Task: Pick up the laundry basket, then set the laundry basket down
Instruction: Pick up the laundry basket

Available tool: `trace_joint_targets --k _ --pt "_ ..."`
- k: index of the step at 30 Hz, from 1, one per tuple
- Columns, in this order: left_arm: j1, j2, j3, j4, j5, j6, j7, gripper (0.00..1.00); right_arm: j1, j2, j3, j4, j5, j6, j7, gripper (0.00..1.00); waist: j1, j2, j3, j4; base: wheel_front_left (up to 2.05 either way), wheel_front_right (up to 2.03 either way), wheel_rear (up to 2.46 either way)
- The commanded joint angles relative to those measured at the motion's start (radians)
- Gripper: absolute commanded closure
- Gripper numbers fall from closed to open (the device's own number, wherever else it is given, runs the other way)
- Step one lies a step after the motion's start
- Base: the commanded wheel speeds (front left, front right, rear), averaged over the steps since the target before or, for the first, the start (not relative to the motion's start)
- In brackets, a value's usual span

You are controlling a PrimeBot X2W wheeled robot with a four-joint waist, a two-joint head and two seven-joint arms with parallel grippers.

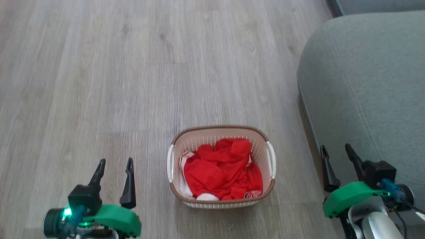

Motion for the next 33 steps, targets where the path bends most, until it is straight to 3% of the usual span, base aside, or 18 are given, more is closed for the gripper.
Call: trace_joint_targets --k 1,15,24,33 --pt "-0.064 0.009 0.038 -0.030 -0.004 -0.001 -0.016 0.00 -0.043 -0.014 0.019 -0.036 0.001 -0.001 -0.010 0.00 0.0000 0.0000 0.029 0.006 0.00 0.00 0.00" --pt "-0.281 -0.017 0.021 0.105 -0.057 -0.072 -0.047 0.00 -0.152 0.005 0.014 -0.041 -0.030 -0.001 -0.013 0.00 0.0000 0.0000 0.304 0.040 0.00 0.00 0.00" --pt "-0.483 -0.039 -0.013 0.292 -0.083 -0.139 -0.046 0.00 -0.269 0.019 0.006 0.010 -0.055 -0.001 -0.021 0.00 0.0000 0.0000 0.489 0.049 0.00 0.00 0.00" --pt "-0.714 -0.053 -0.044 0.552 -0.117 -0.202 -0.067 0.00 -0.442 0.023 0.038 0.156 -0.060 -0.001 -0.030 0.00 0.0000 0.0000 0.647 0.033 0.00 0.00 0.00"
